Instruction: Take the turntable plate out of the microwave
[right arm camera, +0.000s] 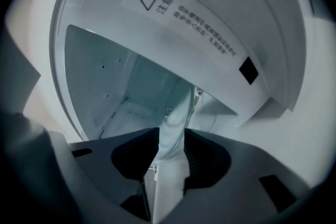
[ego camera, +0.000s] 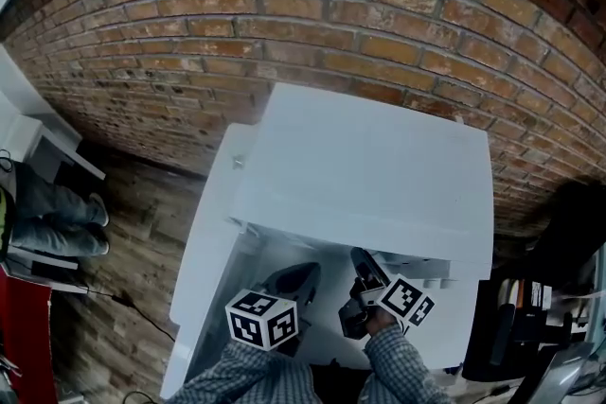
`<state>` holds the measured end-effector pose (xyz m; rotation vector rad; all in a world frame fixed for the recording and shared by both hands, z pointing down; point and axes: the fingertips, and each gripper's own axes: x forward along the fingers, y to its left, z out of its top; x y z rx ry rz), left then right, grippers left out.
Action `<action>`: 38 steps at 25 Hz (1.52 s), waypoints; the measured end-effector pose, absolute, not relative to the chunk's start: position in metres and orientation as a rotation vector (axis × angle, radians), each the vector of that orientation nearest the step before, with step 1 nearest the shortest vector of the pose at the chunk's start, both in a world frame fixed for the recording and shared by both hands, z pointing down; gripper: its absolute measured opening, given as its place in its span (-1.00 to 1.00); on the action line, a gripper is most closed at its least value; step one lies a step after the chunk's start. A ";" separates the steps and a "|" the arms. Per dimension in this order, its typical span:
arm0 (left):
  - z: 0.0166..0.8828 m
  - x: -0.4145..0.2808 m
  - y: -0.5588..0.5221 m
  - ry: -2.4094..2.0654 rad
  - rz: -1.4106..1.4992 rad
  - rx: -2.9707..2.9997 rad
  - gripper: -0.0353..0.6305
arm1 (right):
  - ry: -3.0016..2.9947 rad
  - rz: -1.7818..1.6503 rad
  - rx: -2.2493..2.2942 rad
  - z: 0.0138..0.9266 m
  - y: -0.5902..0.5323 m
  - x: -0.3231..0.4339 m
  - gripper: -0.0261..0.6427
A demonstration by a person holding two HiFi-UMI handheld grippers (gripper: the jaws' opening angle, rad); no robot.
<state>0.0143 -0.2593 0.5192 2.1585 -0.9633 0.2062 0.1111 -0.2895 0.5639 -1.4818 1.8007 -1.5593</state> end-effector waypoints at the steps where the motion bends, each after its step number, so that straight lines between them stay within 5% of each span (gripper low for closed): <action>1: 0.520 0.013 -0.261 -0.965 0.205 2.153 -0.87 | 1.786 -1.568 -1.485 0.566 -0.292 0.112 -0.54; 13: 0.535 0.013 -0.275 -0.943 0.173 2.064 -0.87 | 1.695 -1.636 -1.485 0.577 -0.308 0.112 -0.54; 16: 0.543 0.017 -0.275 -0.899 0.150 2.000 -0.87 | 1.680 -1.659 -1.478 0.581 -0.306 0.113 -0.76; 26: 0.570 0.026 -0.279 -0.759 -0.045 1.742 -0.85 | 1.594 -1.665 -1.394 0.579 -0.307 0.114 -0.80; 31: 0.563 0.031 -0.286 -0.709 -0.176 1.674 -0.54 | 1.578 -1.661 -1.366 0.574 -0.307 0.114 -0.80; 38: 0.561 0.023 -0.314 -0.773 -0.385 1.570 -0.51 | 1.577 -1.623 -1.322 0.563 -0.311 0.114 -0.81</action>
